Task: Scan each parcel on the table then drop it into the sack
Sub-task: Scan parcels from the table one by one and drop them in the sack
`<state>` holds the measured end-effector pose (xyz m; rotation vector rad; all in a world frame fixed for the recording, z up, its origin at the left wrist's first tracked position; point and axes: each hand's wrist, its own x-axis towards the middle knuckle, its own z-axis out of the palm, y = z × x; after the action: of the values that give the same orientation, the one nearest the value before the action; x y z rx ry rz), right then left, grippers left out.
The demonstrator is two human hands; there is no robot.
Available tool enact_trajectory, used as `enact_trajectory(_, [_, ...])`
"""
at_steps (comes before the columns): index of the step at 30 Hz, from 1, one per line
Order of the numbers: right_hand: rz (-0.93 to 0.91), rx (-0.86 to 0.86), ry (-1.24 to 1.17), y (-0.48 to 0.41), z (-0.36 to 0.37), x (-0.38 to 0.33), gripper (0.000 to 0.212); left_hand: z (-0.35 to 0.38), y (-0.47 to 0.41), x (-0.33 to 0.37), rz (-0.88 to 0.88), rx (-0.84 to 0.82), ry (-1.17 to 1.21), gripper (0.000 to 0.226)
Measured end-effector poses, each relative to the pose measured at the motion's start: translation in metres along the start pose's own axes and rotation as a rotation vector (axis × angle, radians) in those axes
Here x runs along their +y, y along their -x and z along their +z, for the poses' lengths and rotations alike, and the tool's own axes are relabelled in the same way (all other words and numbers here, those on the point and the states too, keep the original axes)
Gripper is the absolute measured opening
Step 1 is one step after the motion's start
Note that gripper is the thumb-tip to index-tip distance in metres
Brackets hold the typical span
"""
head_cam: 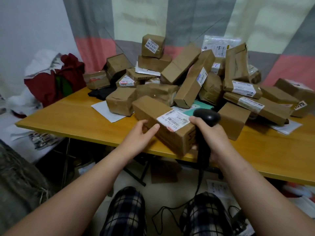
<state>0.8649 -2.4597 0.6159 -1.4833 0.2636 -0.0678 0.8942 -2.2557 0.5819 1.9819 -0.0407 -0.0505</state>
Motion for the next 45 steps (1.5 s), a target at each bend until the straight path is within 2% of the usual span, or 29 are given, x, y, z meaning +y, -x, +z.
enact_trajectory(3, [0.084, 0.011, -0.237, 0.017, 0.013, 0.013, 0.024, -0.002, 0.018, 0.005, -0.072, -0.103, 0.181, 0.091])
enact_trajectory(6, [0.045, -0.083, -0.344, 0.033, 0.037, 0.031, 0.015, -0.001, 0.031, 0.008, -0.076, -0.179, 0.362, 0.108])
enact_trajectory(9, [-0.032, -0.181, -0.317, 0.043, 0.061, 0.041, 0.027, -0.01, 0.034, 0.004, -0.022, -0.106, 0.404, 0.093])
enact_trajectory(11, [-0.078, -0.176, -0.218, 0.042, 0.07, 0.042, 0.037, -0.026, 0.031, -0.003, 0.03, 0.038, 0.301, 0.083])
enact_trajectory(15, [-0.206, -0.181, 0.087, 0.034, 0.068, 0.037, 0.037, -0.07, 0.026, -0.016, 0.183, 0.28, -0.199, 0.09])
enact_trajectory(18, [-0.156, -0.323, 0.215, 0.031, 0.062, 0.032, 0.029, -0.097, 0.022, -0.018, 0.281, 0.311, -0.448, 0.084])
enact_trajectory(21, [-0.177, -0.423, 0.35, 0.029, 0.059, 0.039, 0.026, -0.105, 0.013, -0.025, 0.304, 0.25, -0.5, 0.07])
enact_trajectory(26, [-0.225, -0.361, 0.312, 0.033, 0.063, 0.074, 0.042, -0.101, -0.003, -0.045, 0.288, 0.234, -0.326, 0.056])
enact_trajectory(30, [-0.305, -0.272, 0.179, 0.036, 0.069, 0.085, 0.027, -0.104, -0.006, -0.056, 0.212, 0.274, -0.026, 0.042])
enact_trajectory(33, [-0.319, -0.257, 0.206, 0.034, 0.075, 0.082, 0.02, -0.108, -0.005, -0.056, 0.15, 0.289, 0.168, 0.036])
enact_trajectory(35, [-0.329, -0.251, 0.244, 0.034, 0.08, 0.077, 0.019, -0.111, -0.004, -0.056, 0.166, 0.338, 0.194, 0.037])
enact_trajectory(39, [-0.379, -0.246, 0.272, 0.036, 0.091, 0.066, 0.021, -0.12, 0.002, -0.054, 0.284, 0.49, 0.239, 0.025])
enact_trajectory(42, [-0.393, -0.261, 0.254, 0.037, 0.098, 0.059, 0.025, -0.123, 0.003, -0.053, 0.352, 0.517, 0.256, 0.021])
enact_trajectory(45, [-0.409, -0.272, 0.212, 0.038, 0.102, 0.053, 0.019, -0.125, 0.003, -0.052, 0.383, 0.532, 0.26, 0.025])
